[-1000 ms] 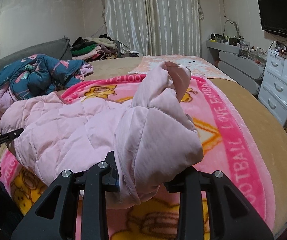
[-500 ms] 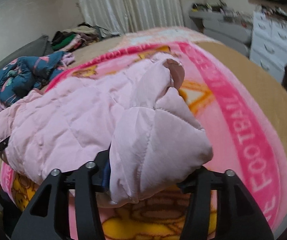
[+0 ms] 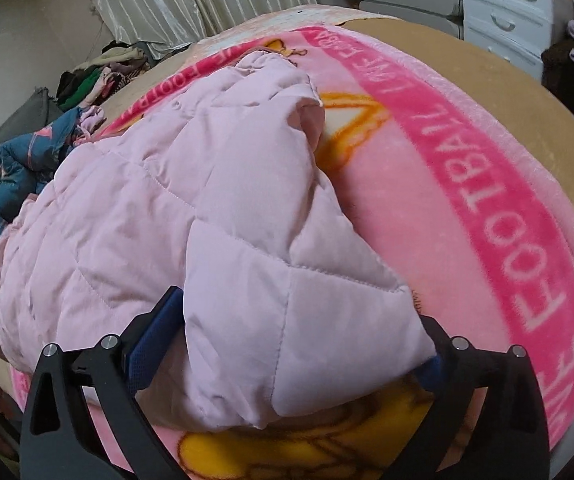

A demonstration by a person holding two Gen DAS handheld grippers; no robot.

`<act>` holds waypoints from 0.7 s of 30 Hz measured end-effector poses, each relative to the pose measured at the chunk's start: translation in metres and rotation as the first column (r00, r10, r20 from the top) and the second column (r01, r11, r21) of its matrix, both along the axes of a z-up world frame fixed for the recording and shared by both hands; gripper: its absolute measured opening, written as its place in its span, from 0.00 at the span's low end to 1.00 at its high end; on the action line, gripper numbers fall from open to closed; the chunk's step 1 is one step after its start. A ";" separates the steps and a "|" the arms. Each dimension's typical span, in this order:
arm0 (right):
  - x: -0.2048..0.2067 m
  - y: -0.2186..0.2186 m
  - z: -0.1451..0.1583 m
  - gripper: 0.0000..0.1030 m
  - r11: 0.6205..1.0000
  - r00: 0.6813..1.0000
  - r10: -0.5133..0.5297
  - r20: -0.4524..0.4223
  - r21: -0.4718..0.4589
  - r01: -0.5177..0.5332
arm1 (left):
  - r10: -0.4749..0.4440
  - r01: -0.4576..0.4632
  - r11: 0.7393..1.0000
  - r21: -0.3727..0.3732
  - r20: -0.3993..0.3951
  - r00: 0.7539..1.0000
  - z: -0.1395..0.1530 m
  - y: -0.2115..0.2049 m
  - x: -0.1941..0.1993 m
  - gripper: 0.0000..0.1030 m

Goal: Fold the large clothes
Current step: 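Release the folded jacket and open both tools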

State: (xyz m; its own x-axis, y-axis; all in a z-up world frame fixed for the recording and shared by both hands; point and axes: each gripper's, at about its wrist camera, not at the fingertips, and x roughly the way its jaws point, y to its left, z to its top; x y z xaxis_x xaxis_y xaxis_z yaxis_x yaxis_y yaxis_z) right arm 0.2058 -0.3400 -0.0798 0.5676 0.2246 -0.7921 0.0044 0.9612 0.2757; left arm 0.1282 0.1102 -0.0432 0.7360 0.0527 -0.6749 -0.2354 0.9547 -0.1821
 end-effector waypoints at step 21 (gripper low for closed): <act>-0.045 0.000 0.044 0.96 0.987 0.991 0.036 0.125 -0.163 -0.016 | 0.050 -0.050 0.999 0.016 -0.006 0.999 0.017 -0.004 -0.047 0.90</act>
State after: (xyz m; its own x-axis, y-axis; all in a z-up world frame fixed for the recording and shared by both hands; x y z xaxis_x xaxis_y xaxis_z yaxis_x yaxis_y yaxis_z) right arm 0.1605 -0.3401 -0.0358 0.6616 0.1159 -0.7408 -0.0462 0.9924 0.1140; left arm 0.0811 0.1059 -0.0260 0.7282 0.0997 -0.6781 -0.2838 0.9444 -0.1659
